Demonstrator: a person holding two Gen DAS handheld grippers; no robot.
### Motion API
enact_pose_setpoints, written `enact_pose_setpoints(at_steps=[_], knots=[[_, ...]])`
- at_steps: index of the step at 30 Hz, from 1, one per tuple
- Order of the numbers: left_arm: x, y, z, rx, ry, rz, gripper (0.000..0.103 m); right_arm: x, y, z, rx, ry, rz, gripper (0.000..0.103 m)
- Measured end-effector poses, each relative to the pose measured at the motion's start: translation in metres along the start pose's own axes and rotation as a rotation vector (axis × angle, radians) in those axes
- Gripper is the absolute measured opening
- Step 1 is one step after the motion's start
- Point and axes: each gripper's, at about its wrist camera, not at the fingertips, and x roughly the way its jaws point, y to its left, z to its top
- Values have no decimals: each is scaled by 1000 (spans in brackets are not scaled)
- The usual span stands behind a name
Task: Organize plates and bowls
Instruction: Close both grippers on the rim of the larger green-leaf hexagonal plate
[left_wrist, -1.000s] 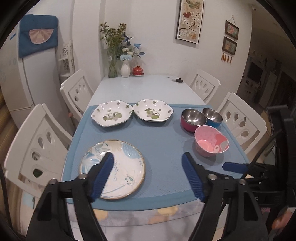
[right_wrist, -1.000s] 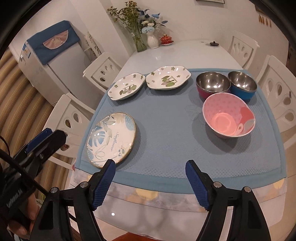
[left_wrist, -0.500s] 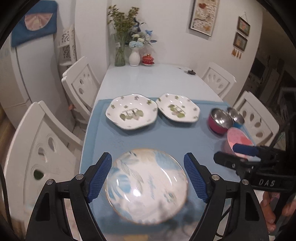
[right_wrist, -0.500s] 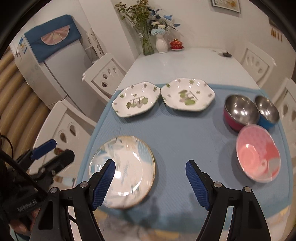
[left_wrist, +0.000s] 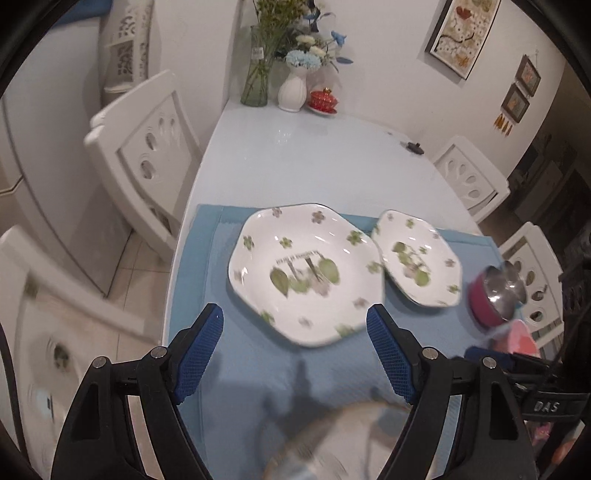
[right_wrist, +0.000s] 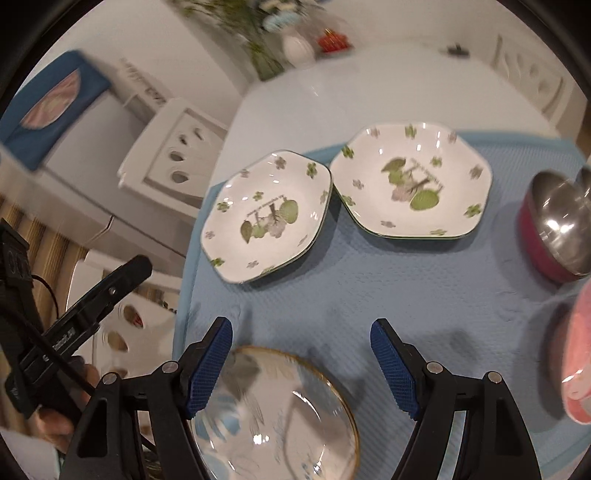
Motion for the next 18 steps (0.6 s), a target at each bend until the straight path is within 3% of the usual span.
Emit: enact_pose_setpoints(at_steps=[2, 6, 9, 13, 18], knots=[[24, 9, 12, -1, 25, -1, 78, 16, -4, 9, 28, 18, 1, 71], [66, 32, 22, -40, 88, -21, 58, 48, -4, 28, 30, 51, -14, 56], [88, 49, 22, -107, 125, -45, 49, 71, 4, 43, 7, 69, -27, 43], [104, 62, 20, -165, 145, -56, 48, 101, 9, 60, -7, 108, -62, 31], [115, 67, 18, -178, 170, -64, 48, 121, 12, 72, -40, 131, -83, 30]])
